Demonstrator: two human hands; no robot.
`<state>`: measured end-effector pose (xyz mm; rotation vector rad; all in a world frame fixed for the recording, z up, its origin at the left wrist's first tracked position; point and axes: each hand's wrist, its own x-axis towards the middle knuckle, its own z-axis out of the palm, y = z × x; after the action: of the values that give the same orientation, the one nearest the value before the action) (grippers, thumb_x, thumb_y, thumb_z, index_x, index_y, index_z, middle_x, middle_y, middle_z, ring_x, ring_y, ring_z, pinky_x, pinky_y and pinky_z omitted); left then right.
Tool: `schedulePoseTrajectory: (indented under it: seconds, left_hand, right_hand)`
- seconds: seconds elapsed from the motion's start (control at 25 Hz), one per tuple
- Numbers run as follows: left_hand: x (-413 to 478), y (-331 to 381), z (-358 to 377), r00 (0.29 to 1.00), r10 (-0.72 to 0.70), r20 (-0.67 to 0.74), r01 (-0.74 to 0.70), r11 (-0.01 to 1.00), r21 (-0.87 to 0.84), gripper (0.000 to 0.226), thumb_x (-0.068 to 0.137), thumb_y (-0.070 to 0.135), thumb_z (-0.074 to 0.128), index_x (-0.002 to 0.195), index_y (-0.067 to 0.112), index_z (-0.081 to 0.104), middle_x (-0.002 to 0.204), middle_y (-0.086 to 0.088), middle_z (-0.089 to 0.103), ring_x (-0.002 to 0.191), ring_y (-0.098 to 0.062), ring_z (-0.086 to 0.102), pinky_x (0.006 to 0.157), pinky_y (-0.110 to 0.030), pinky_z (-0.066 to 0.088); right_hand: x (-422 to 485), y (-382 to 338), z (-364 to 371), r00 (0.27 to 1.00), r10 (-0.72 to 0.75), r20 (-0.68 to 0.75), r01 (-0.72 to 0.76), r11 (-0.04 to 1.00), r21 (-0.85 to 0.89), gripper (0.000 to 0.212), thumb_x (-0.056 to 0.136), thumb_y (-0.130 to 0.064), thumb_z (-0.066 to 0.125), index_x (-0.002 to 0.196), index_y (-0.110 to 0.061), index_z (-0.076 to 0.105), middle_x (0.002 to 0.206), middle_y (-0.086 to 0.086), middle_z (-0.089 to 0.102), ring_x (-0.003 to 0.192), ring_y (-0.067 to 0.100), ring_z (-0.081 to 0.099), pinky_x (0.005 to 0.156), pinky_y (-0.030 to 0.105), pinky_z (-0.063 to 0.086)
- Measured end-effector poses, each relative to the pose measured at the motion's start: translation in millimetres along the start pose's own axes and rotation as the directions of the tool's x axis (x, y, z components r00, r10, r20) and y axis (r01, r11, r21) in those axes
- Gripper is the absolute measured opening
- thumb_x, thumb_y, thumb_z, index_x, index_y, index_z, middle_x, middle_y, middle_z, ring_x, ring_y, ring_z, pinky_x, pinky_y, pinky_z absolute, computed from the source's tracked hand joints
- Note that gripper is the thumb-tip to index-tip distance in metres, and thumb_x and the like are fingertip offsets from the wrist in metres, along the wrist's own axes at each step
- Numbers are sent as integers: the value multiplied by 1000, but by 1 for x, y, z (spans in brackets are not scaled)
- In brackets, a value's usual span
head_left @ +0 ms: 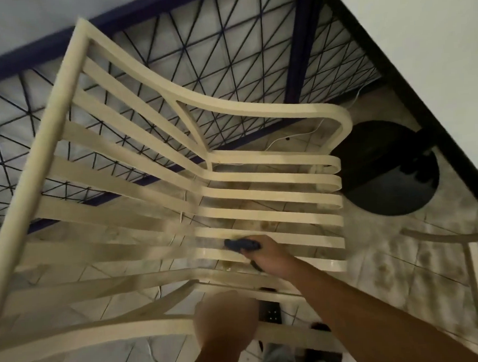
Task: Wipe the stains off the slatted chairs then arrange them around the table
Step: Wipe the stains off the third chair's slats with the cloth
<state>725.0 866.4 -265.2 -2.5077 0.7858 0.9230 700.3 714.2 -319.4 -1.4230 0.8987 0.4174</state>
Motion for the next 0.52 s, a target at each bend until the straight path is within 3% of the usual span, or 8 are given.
schedulePoseTrajectory:
  seconds: [0.08,0.16,0.2,0.24,0.32,0.44,0.52]
  left_hand:
    - [-2,-1,-2,998,-12,59,15,998,-63,54,98,61,30,107,26,69,97,5,68,84,-15,59,83,-34,47]
    - [-6,-8,-3,986,40,161,-14,987,-159,42,103,52,38,132,31,58,123,2,66,107,-20,63,93,-40,51]
    - [-9,-9,-7,980,54,192,9,950,-312,39,104,48,42,135,31,57,131,0,63,116,-24,62,99,-43,50]
    - [-14,-4,-19,974,51,219,68,863,-501,34,104,47,45,126,28,63,131,-3,65,119,-27,61,103,-45,48]
    - [-34,10,-48,973,17,230,160,672,-723,25,105,39,50,101,23,69,118,-10,69,109,-28,62,101,-42,47]
    - [-82,56,-100,976,108,187,108,505,-856,19,103,26,57,104,13,70,112,-12,70,96,-24,62,84,-35,47]
    - [-120,104,-129,950,224,218,123,373,-919,20,104,28,56,110,13,69,111,-8,70,97,-24,64,79,-33,47]
  right_hand:
    - [-61,17,-29,991,103,-91,-68,943,326,15,99,-20,64,114,-16,64,117,9,70,105,23,66,90,29,53]
    - [-119,37,-59,966,234,-106,-124,787,604,27,95,-14,70,120,-7,64,117,17,72,102,28,70,87,40,57]
    - [-147,45,-77,954,287,-90,-144,699,701,33,93,-8,69,125,-4,62,116,20,71,102,33,70,84,44,56]
    - [-173,47,-95,943,326,-63,-168,632,757,36,92,-1,66,127,-1,61,114,21,69,101,37,67,81,44,53]
    - [-223,40,-128,930,362,-57,-192,614,766,44,82,2,69,125,2,59,106,22,66,96,38,64,73,41,51]
    - [-285,14,-171,925,326,-195,-75,661,746,40,82,1,70,121,-2,61,106,19,71,100,34,67,76,41,55]
    - [-323,-9,-193,942,224,-249,74,586,807,30,88,2,64,118,-1,64,103,17,75,99,35,69,78,41,54]
